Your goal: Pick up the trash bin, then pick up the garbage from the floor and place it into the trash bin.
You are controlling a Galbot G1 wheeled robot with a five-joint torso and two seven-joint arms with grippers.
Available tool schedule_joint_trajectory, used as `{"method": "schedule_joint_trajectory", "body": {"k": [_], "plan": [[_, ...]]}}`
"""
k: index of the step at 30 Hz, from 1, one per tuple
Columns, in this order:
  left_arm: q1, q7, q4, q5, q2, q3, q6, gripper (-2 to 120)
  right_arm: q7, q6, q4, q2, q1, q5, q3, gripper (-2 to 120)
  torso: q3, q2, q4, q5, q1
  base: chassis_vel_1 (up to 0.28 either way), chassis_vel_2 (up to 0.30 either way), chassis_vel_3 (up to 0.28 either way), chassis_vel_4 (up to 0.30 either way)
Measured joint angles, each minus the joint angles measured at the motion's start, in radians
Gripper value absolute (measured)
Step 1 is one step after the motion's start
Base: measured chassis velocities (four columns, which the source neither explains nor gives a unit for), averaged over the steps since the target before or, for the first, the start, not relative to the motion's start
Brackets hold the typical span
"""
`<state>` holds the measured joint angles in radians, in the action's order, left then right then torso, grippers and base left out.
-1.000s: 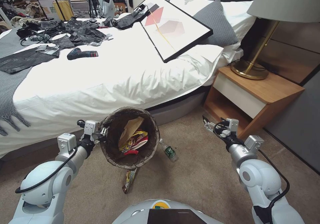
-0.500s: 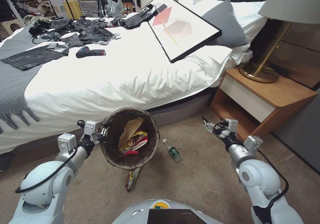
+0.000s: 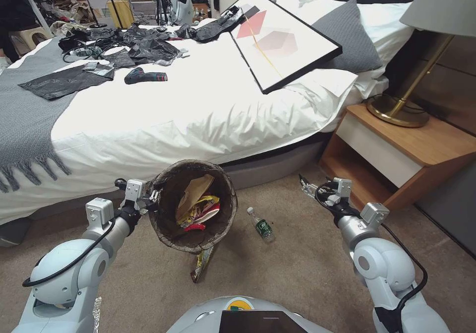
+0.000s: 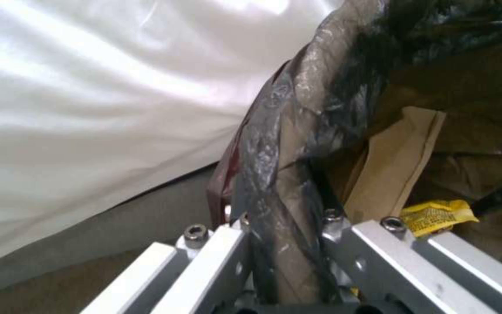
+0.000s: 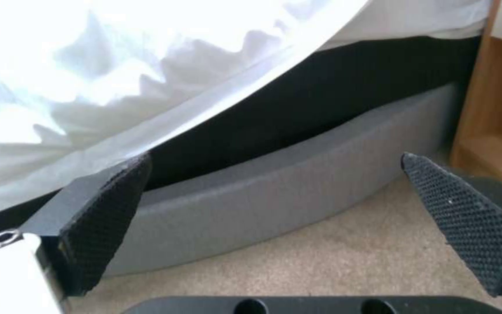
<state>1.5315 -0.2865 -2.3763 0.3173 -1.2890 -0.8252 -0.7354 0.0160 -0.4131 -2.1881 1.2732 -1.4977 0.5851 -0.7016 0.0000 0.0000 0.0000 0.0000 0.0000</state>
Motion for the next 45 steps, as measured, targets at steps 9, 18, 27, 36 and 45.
{"method": "schedule_joint_trajectory", "body": {"k": [9, 18, 27, 36, 45], "plan": [[-0.001, 0.000, 0.000, 0.001, -0.001, -0.003, 0.000, 0, 0.003, -0.004, -0.004, 0.000, -0.001, 0.000, 0.005, 100, 0.000, 0.000, 0.0000, 0.0000, 0.000, 0.000, 0.000, 0.000, 0.000], [-0.002, 0.004, 0.000, 0.006, -0.003, -0.008, 0.000, 0, 0.003, -0.004, -0.003, -0.004, 0.000, 0.000, 0.005, 100, 0.000, 0.000, 0.0000, 0.0000, 0.000, 0.000, 0.000, 0.000, 0.000], [-0.007, -0.022, 0.005, -0.015, -0.006, -0.008, 0.000, 0, 0.086, -0.096, -0.008, -0.076, 0.019, 0.037, 0.089, 100, 0.000, 0.000, -0.0004, 0.0002, 0.000, 0.000, 0.000, 0.000, 0.000], [0.006, -0.031, 0.006, -0.044, -0.015, -0.009, 0.000, 0, 0.321, -0.322, 0.145, -0.319, 0.277, 0.340, 0.383, 100, 0.000, 0.000, 0.0002, 0.0000, 0.000, 0.000, 0.000, 0.000, 0.000], [0.009, -0.034, 0.003, -0.056, -0.023, -0.008, 0.000, 0, 0.354, -0.330, 0.341, -0.316, 0.429, 0.400, 0.535, 100, 0.000, 0.000, 0.0000, 0.0002, 0.000, 0.000, 0.000, 0.000, 0.000]]}}
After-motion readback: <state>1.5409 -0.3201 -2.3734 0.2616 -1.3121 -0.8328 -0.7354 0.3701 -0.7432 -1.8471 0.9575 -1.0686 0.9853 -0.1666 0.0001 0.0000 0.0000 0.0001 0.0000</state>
